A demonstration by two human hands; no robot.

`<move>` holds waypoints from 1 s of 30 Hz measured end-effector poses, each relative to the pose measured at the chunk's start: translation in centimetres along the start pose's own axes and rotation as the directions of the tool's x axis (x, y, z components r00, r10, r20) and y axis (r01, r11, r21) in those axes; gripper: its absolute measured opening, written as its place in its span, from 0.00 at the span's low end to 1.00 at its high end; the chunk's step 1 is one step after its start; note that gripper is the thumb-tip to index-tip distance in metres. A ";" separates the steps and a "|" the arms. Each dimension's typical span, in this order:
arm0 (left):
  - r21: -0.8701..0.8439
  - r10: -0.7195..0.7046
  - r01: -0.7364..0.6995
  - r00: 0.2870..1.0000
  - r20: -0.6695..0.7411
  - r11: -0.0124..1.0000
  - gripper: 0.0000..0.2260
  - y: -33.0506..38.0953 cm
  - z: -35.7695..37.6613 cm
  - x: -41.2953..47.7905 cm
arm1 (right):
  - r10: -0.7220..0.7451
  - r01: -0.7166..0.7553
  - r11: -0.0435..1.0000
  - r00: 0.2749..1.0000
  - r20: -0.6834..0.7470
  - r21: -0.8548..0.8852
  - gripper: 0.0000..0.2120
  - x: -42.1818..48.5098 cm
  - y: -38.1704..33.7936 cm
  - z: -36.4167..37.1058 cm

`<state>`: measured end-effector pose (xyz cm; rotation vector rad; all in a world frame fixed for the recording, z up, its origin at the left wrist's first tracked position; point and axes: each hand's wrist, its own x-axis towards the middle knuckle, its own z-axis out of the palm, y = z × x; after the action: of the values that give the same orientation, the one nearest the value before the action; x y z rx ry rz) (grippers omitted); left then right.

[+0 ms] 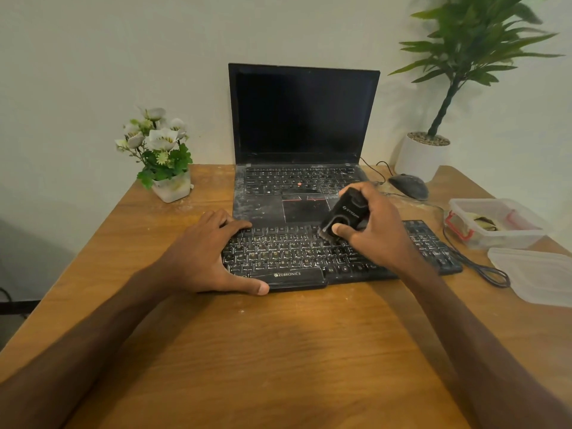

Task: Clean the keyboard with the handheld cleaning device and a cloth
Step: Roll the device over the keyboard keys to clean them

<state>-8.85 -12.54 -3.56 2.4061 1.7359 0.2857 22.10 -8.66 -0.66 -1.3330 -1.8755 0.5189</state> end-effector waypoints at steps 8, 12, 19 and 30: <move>0.006 0.003 -0.003 1.000 -0.009 1.000 0.58 0.0 0.1 0.0 | -0.014 0.007 0.990 0.999 0.050 0.141 0.28 0.1 -1.4 2.4; 0.007 0.001 -0.001 1.000 -0.005 1.000 0.58 -0.1 0.2 0.0 | 0.144 -0.120 0.944 0.988 -0.056 0.306 0.28 0.4 -0.8 0.1; 0.004 -0.006 0.006 1.000 0.005 1.000 0.59 0.1 0.2 0.1 | -0.026 0.024 0.999 0.998 0.064 0.027 0.30 -0.3 -1.5 2.5; -0.016 0.012 -0.012 1.000 -0.012 1.000 0.58 0.0 0.1 -0.2 | 0.149 -0.122 0.972 0.981 -0.124 0.200 0.29 0.1 -0.1 -0.2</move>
<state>-8.92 -12.68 -3.69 2.4091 1.7182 0.3144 22.22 -8.64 -0.39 -1.3390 -1.5874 0.6431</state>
